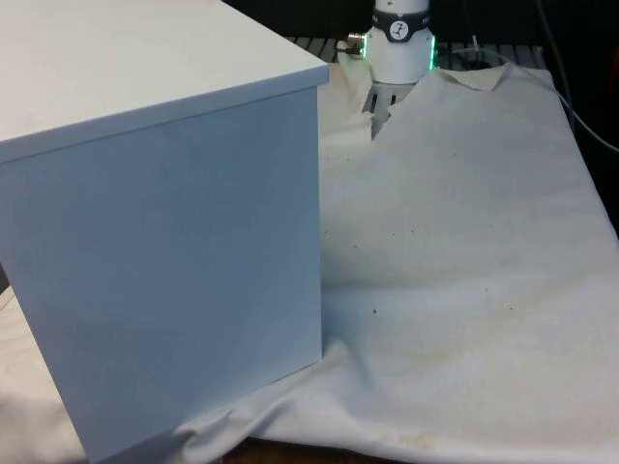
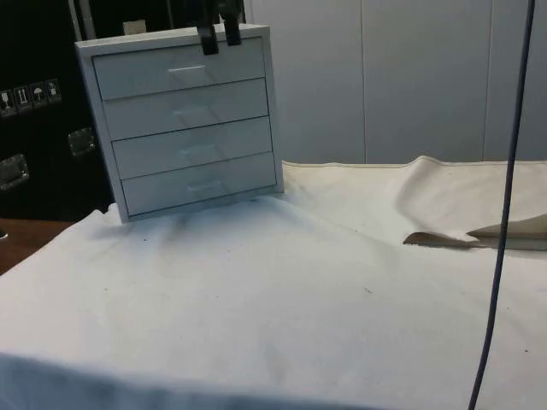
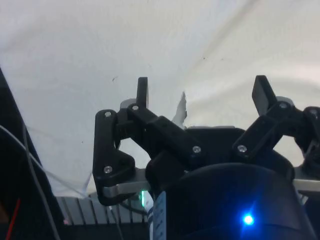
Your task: Open the drawer, then close it.
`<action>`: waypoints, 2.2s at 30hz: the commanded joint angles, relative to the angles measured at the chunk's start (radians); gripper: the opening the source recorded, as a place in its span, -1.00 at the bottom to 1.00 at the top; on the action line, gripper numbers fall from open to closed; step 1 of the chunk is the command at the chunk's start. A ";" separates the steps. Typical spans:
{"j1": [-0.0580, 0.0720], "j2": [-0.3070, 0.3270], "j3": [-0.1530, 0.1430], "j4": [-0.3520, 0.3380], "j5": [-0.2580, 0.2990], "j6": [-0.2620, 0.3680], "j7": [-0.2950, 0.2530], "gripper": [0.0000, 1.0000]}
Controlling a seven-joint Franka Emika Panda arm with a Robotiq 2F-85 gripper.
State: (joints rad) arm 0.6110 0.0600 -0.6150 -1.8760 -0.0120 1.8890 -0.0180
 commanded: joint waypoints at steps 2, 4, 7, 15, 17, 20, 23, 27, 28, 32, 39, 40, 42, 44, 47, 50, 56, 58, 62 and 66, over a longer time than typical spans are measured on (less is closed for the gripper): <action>-0.004 0.019 -0.001 0.010 0.013 0.017 -0.010 1.00; -0.003 0.019 0.000 0.008 0.009 0.035 -0.011 1.00; -0.001 0.014 0.000 0.001 0.003 0.067 -0.017 1.00; -0.001 0.008 0.001 -0.006 -0.001 0.104 -0.043 1.00; -0.001 0.006 0.000 -0.006 -0.001 0.108 -0.061 1.00; -0.003 0.006 -0.001 -0.005 0.000 0.110 -0.079 1.00; -0.004 0.007 -0.003 -0.004 0.002 0.115 -0.113 1.00; -0.004 0.007 -0.004 -0.004 0.003 0.119 -0.147 1.00; -0.004 0.012 -0.005 0.002 0.003 0.108 -0.137 1.00; -0.004 0.008 -0.006 -0.003 0.002 0.124 -0.185 1.00; -0.004 0.010 -0.010 -0.002 -0.007 0.136 -0.233 1.00; -0.004 0.011 -0.011 -0.002 -0.009 0.139 -0.239 1.00; -0.004 0.011 -0.011 -0.003 -0.015 0.146 -0.248 1.00; -0.004 0.014 -0.011 0.001 -0.010 0.136 -0.250 1.00; -0.004 0.012 -0.012 -0.004 -0.030 0.158 -0.264 1.00; -0.004 0.013 -0.013 -0.008 -0.046 0.177 -0.278 1.00; -0.004 0.014 -0.013 -0.018 -0.075 0.208 -0.291 1.00; -0.004 0.015 -0.013 -0.020 -0.085 0.216 -0.295 1.00; -0.004 0.017 -0.013 -0.025 -0.105 0.236 -0.303 1.00; -0.004 0.017 -0.014 -0.033 -0.126 0.258 -0.309 1.00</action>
State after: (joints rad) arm 0.6070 0.0790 -0.6280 -1.9040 -0.1260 2.1290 -0.3260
